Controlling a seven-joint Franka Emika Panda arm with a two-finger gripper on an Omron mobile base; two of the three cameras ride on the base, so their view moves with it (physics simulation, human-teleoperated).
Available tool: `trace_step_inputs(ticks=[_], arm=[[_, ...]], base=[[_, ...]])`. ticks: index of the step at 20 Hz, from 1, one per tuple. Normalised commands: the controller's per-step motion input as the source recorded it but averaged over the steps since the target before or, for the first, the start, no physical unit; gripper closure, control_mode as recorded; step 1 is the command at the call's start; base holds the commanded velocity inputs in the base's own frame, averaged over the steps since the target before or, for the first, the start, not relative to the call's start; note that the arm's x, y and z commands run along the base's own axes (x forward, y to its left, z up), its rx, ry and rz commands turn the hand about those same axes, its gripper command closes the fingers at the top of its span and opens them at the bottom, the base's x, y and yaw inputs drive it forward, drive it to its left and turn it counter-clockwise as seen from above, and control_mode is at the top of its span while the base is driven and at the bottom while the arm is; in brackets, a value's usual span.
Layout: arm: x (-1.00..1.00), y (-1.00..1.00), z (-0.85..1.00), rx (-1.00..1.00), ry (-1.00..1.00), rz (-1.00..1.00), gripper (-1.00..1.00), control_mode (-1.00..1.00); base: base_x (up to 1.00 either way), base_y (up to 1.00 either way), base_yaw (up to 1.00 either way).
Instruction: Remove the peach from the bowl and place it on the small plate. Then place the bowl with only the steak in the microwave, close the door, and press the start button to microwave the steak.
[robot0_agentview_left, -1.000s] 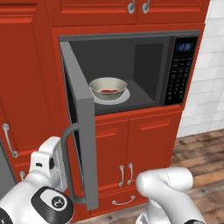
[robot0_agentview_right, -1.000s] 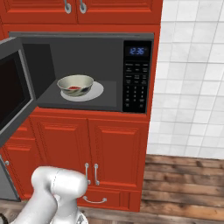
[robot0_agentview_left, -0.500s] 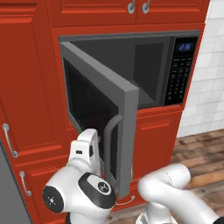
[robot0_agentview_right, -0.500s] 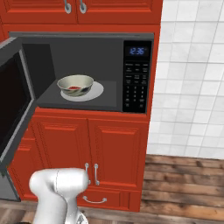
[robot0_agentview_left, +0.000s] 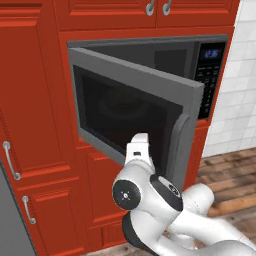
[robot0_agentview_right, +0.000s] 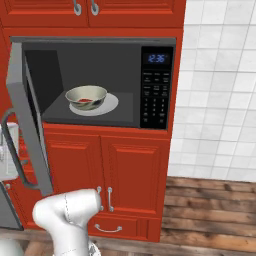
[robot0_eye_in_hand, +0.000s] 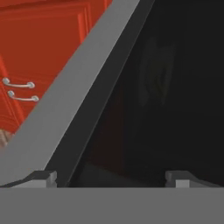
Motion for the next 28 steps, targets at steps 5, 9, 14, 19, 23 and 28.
trace_step_inputs(ticks=[5,9,14,19,23,28], arm=[[0.54,-0.8,0.0,0.08,0.06,0.15,-1.0,-1.0],[0.71,-0.55,0.04,0.08,0.06,0.16,-1.0,-1.0],[0.97,-0.25,0.12,0.08,0.04,0.25,-1.0,-1.0],[1.0,-0.17,0.01,0.07,0.03,0.28,-1.0,-1.0],[1.0,-0.1,0.03,0.07,0.01,0.25,-1.0,-1.0],[1.0,0.0,0.17,0.05,0.12,0.16,-1.0,-1.0]], base=[[0.0,0.0,0.0],[0.0,0.0,0.0],[0.0,0.0,0.0],[0.0,0.0,0.0],[0.0,0.0,0.0],[0.0,0.0,0.0]])
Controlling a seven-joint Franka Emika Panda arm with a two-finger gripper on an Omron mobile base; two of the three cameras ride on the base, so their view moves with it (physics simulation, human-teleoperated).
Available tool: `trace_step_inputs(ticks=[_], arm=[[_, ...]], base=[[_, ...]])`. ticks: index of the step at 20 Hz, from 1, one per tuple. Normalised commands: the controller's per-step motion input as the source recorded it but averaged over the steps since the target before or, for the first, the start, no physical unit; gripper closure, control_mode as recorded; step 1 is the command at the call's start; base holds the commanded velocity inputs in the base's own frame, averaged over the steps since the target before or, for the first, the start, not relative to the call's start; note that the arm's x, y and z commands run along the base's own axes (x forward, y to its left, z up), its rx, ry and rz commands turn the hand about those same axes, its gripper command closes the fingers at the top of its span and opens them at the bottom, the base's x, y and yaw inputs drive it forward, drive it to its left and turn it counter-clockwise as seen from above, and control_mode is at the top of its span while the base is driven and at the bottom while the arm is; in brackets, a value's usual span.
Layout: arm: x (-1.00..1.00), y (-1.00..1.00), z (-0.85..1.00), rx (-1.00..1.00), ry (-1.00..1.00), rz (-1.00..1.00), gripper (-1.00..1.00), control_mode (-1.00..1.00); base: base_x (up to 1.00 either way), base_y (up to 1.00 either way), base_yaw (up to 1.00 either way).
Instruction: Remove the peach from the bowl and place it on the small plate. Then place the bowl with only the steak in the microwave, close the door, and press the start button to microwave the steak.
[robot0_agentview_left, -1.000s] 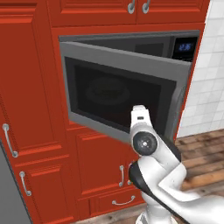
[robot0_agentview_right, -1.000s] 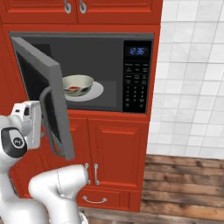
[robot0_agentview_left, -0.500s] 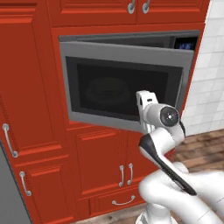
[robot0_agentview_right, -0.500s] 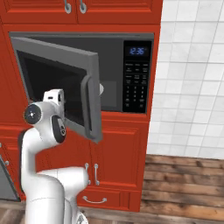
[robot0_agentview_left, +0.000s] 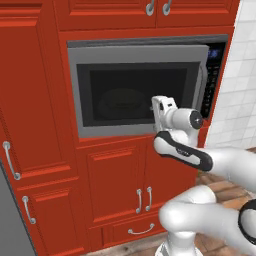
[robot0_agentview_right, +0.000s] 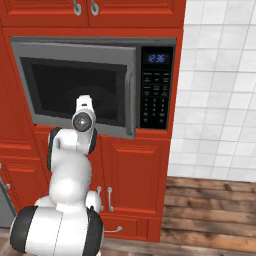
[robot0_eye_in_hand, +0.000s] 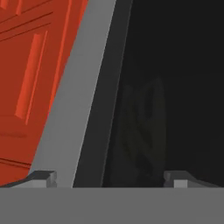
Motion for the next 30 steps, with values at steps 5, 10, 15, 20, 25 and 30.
trace_step_inputs(ticks=[5,10,15,20,25,30], arm=[[0.93,0.0,0.3,0.02,0.18,0.11,-1.0,-1.0],[0.72,0.0,0.21,0.0,0.21,0.08,-1.0,-1.0],[-0.05,0.02,0.0,0.0,0.03,0.0,-1.0,-1.0],[-0.74,-0.25,0.05,0.0,0.0,0.0,-1.0,-1.0],[-1.0,-0.58,0.37,0.0,0.0,-0.02,-1.0,-1.0],[-1.0,-0.95,0.06,0.04,0.0,0.0,-1.0,-1.0]], base=[[0.0,0.0,0.0],[0.0,0.0,0.0],[0.0,0.0,0.0],[0.0,0.0,0.0],[0.0,0.0,0.0],[0.0,0.0,0.0]])
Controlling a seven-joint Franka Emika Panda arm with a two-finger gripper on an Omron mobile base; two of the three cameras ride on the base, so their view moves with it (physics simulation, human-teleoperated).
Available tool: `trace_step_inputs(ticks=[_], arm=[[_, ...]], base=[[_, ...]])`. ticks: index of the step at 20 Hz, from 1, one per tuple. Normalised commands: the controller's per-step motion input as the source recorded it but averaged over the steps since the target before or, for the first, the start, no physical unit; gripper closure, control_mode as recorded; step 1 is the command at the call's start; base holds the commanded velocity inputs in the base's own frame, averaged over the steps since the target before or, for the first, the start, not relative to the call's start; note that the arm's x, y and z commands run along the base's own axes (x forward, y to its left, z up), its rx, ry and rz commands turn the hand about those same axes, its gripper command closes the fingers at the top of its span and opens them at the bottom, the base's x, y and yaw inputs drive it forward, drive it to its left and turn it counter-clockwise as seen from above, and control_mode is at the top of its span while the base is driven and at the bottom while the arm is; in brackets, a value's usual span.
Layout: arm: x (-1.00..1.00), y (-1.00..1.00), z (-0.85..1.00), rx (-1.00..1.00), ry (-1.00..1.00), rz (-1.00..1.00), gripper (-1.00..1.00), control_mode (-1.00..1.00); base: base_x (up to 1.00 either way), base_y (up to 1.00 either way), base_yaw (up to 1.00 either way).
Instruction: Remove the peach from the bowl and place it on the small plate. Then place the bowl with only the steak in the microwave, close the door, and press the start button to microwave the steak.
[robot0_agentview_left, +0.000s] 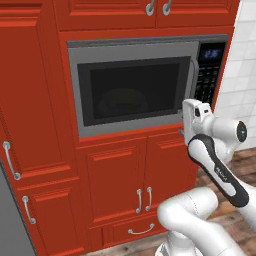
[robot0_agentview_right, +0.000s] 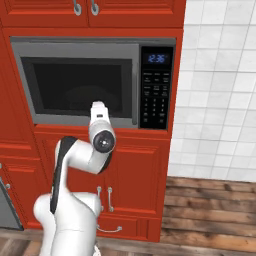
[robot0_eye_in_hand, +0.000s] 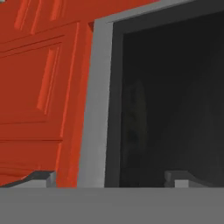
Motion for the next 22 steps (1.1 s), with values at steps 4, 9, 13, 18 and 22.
trace_step_inputs(ticks=[4,9,13,18,22], arm=[[-0.85,-1.0,-0.02,0.1,0.0,0.0,-1.0,-1.0],[-0.32,-0.69,-0.34,0.07,-0.01,0.0,-1.0,-1.0],[0.08,-0.39,-0.24,0.07,0.0,0.0,-1.0,-1.0],[0.52,0.0,-0.18,0.02,0.0,0.0,-1.0,-1.0],[0.54,-0.12,-0.02,0.02,0.0,0.0,-1.0,-1.0]], base=[[0.0,0.0,0.0],[0.0,0.0,0.0],[0.0,0.0,0.0],[0.0,0.0,0.0],[0.0,0.0,0.0]])
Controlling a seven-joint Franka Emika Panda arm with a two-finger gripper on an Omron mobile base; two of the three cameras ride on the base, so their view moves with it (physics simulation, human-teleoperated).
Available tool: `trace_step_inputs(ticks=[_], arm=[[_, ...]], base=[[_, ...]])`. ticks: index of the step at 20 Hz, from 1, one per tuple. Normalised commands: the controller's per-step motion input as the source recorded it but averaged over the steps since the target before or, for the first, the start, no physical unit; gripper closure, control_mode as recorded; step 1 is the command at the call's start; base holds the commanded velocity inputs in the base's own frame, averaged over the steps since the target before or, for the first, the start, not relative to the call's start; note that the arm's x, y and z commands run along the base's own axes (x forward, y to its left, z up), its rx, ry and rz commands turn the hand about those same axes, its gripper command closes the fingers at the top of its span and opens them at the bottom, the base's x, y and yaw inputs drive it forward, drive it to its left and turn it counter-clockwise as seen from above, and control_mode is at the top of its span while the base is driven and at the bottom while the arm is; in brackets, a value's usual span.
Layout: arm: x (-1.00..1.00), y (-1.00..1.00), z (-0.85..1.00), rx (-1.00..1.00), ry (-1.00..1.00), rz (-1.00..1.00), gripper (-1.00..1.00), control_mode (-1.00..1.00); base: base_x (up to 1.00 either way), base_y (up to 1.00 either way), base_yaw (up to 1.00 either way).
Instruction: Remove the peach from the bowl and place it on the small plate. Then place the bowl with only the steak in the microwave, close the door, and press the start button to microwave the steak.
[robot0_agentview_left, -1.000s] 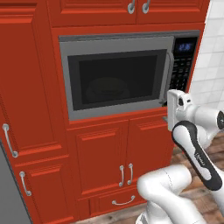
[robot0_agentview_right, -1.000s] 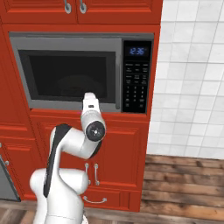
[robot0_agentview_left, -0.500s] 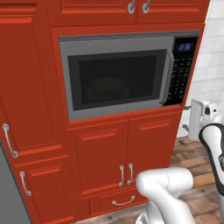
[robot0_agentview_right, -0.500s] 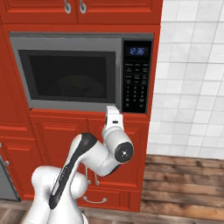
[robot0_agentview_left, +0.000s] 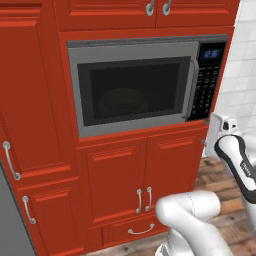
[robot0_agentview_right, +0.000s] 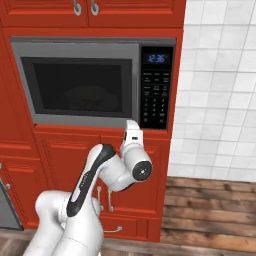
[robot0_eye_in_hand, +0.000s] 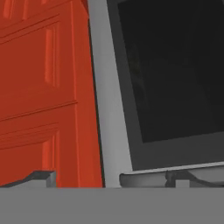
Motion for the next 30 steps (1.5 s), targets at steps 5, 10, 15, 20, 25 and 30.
trace_step_inputs(ticks=[5,10,15,20,25,30], arm=[[0.41,-0.27,0.0,0.01,0.0,0.0,-1.0,-1.0],[0.4,-0.22,0.0,0.0,0.02,0.0,-1.0,-1.0],[0.44,-0.2,-0.01,0.0,0.01,0.0,-1.0,-1.0],[0.38,-0.17,-0.14,0.0,0.01,0.0,-1.0,-1.0],[0.32,-0.01,-0.4,0.0,0.01,0.0,-1.0,-1.0],[0.4,0.0,-0.26,0.0,0.0,0.0,-1.0,-1.0]], base=[[0.0,0.0,0.0],[0.0,0.0,0.0],[0.0,0.0,0.0],[0.0,0.0,0.0],[0.0,0.0,0.0],[0.0,0.0,0.0]])
